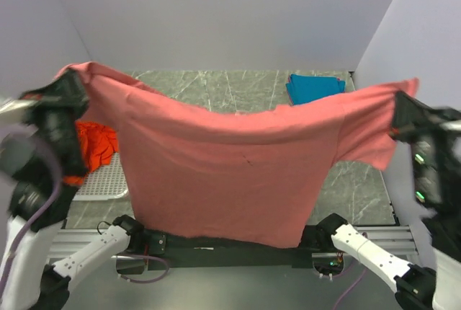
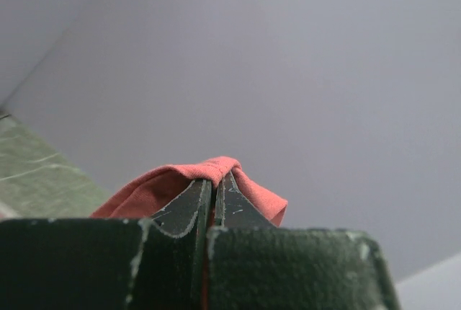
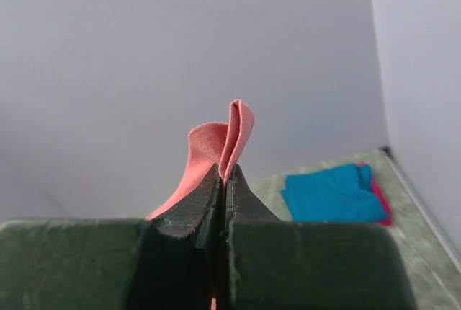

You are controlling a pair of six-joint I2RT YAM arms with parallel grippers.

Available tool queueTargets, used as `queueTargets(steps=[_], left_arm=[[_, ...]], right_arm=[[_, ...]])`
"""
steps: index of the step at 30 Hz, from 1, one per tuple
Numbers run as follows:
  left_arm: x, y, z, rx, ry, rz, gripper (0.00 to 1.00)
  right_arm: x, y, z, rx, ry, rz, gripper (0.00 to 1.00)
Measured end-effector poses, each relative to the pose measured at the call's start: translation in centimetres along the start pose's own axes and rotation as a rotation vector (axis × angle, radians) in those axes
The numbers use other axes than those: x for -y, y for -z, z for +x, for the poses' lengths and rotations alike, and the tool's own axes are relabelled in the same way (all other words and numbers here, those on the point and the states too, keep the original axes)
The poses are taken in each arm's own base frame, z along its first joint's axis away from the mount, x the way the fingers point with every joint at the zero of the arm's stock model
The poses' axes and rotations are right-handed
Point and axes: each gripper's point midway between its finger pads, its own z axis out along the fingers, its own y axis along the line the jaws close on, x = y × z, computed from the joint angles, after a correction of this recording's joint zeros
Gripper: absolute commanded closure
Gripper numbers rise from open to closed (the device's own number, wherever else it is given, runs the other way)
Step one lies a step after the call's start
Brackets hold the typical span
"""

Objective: Fold and stack the t-shirts
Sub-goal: Flatten the tshirt out

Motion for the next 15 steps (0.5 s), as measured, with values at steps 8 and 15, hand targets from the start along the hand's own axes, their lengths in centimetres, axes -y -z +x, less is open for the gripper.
queueTargets(steps=[8, 15], left_arm=[[-5.4, -13.2, 18.8, -0.209, -0.334, -0.202, 0.98], [-19.8, -20.2, 39.6, -0.649, -0.529, -0.321, 0.01]], right_arm=[[1.7, -14.1, 13.8, -0.247, 0.222, 0.283, 1.0], [9.5, -22.7, 35.4, -0.671, 0.32, 0.416, 0.38]])
